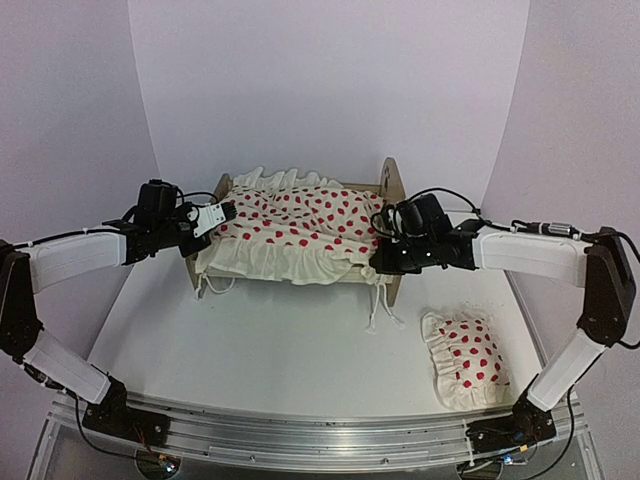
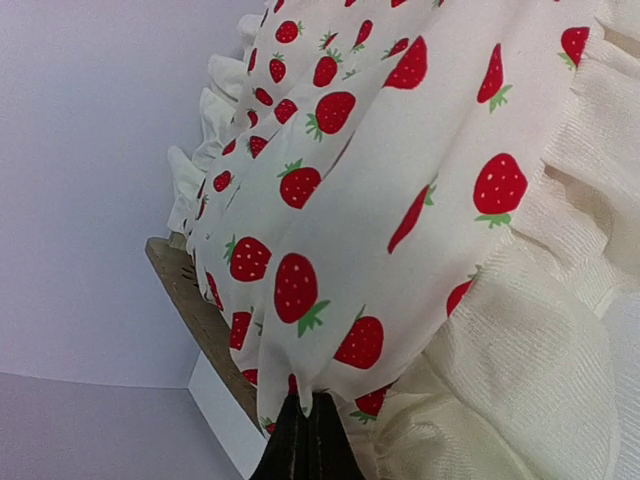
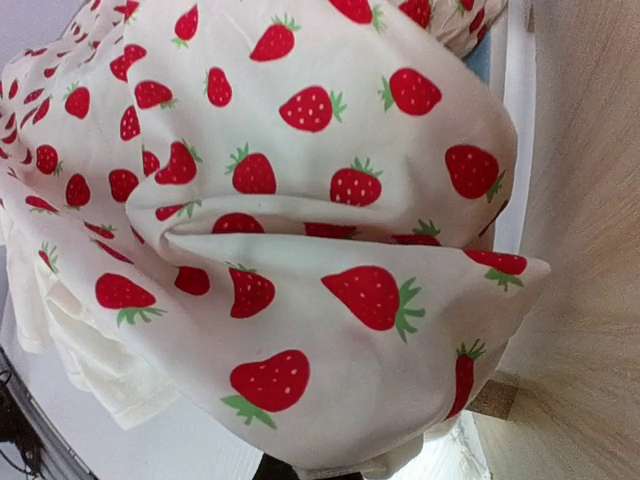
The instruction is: Set up the pet bed
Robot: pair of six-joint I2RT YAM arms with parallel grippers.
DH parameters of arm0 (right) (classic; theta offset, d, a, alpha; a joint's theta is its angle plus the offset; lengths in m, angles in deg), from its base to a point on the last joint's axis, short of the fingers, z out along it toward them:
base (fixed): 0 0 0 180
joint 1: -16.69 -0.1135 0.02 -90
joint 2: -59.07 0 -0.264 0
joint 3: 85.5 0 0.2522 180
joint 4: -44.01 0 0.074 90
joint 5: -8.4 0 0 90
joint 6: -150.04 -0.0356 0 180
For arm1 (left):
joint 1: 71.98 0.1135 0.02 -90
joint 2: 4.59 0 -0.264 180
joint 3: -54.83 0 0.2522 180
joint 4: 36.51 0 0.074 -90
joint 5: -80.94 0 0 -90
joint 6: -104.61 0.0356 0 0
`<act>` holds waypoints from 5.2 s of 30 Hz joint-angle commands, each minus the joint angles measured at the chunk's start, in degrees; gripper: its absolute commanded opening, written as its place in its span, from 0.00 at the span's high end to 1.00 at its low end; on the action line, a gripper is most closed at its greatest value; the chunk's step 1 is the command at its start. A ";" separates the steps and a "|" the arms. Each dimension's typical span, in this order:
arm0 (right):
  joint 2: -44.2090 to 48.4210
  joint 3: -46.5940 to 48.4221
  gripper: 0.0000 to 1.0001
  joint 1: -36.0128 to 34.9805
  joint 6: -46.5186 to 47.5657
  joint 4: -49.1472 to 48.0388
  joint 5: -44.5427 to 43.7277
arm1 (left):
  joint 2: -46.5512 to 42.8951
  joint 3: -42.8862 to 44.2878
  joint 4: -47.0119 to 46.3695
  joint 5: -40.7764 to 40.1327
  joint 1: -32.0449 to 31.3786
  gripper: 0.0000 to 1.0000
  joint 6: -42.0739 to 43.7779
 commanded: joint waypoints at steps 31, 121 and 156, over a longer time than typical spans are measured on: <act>-4.48 15.21 0.53 5.95 14.66 31.99 21.50 | -3.39 -0.41 10.46 14.83 4.23 0.63 3.52; -30.15 30.86 0.19 5.12 -0.01 0.80 2.70 | 11.44 8.56 33.82 27.53 0.27 0.48 -14.64; 8.07 9.19 0.17 17.83 -13.61 34.29 3.01 | 38.78 67.89 32.92 1.97 2.53 0.12 -22.62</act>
